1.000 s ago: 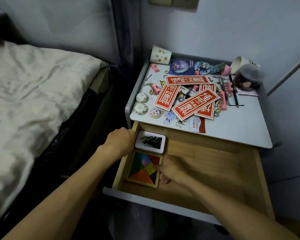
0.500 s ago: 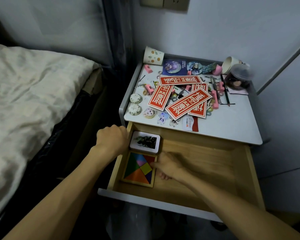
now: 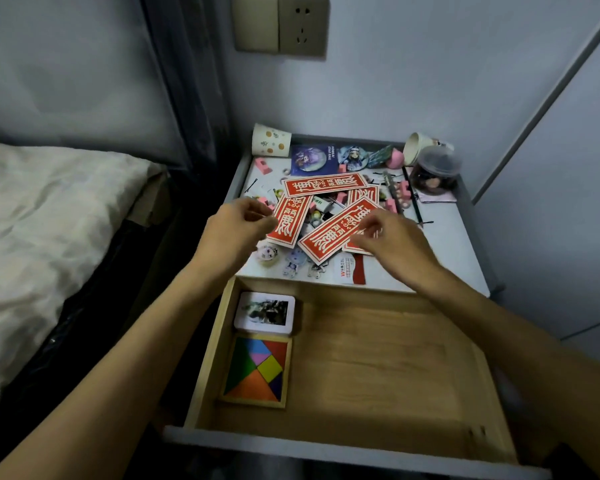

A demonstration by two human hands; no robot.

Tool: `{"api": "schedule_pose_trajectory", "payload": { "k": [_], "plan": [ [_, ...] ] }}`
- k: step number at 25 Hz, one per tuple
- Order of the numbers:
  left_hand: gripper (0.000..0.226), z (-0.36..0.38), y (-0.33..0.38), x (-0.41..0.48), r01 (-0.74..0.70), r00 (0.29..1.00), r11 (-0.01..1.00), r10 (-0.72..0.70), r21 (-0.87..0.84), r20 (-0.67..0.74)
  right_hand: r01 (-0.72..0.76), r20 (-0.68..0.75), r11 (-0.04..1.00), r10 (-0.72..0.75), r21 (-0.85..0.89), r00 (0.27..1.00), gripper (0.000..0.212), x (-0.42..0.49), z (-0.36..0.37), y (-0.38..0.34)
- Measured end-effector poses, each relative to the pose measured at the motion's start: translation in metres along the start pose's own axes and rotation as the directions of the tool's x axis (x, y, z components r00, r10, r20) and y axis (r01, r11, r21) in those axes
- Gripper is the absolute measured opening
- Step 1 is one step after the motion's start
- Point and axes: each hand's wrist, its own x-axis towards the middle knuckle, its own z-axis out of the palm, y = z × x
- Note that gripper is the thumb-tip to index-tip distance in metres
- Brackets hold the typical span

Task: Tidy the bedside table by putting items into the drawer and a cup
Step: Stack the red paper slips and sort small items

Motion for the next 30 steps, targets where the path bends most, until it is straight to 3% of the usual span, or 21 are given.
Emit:
{"api": "schedule_pose_trajectory", "payload": {
  "k": [2, 5, 7, 10, 16, 20, 22, 25, 30],
  "plan": [
    [0.034, 0.015, 0.004, 0.018, -0.036, 0.999, 0.985, 0.037, 0.169, -0.005, -0.035, -0.070, 0.990, 0.026, -0.133, 0.997, 0.054, 0.024, 0.002, 0.012],
    [0.052, 0.040, -0.010, 0.050, -0.085, 0.994, 0.854, 0.107, 0.514, -0.012, -0.094, -0.058, 0.966, 0.083, -0.240, 0.995, 0.087, 0.053, 0.008, 0.024],
    [0.063, 0.051, -0.019, 0.064, -0.081, 0.992, 0.764, 0.122, 0.640, -0.021, -0.108, -0.040, 0.951, 0.101, -0.289, 0.994, 0.099, 0.065, 0.016, 0.028],
    [0.071, 0.061, -0.025, 0.074, -0.079, 0.992, 0.665, 0.124, 0.742, -0.005, -0.147, -0.034, 0.970, 0.144, -0.193, 0.989, 0.101, 0.078, 0.022, 0.032],
    [0.071, 0.064, -0.022, 0.076, 0.002, 0.997, 0.897, 0.031, 0.442, -0.067, -0.236, -0.127, 0.955, 0.260, 0.178, 0.957, 0.075, 0.081, 0.013, 0.025],
    [0.058, 0.045, -0.012, 0.066, 0.118, 0.993, 0.988, -0.115, 0.100, -0.042, -0.250, -0.059, 0.715, 0.377, 0.652, 0.924, 0.062, 0.068, 0.001, 0.026],
    [0.060, 0.034, -0.005, 0.056, 0.257, 0.965, 0.961, -0.251, -0.102, 0.073, -0.252, -0.004, 0.631, 0.374, 0.734, 0.927, 0.048, 0.060, -0.004, 0.024],
    [0.052, 0.017, 0.004, 0.038, 0.449, 0.892, 0.844, -0.404, -0.294, 0.205, -0.274, 0.088, 0.588, 0.324, 0.761, 0.942, 0.022, 0.042, -0.008, 0.019],
    [0.014, -0.007, -0.003, 0.008, 0.459, 0.889, 0.850, -0.441, -0.259, 0.126, -0.290, 0.215, 0.623, 0.195, 0.727, 0.957, 0.015, 0.015, 0.001, 0.011]
  ]
}}
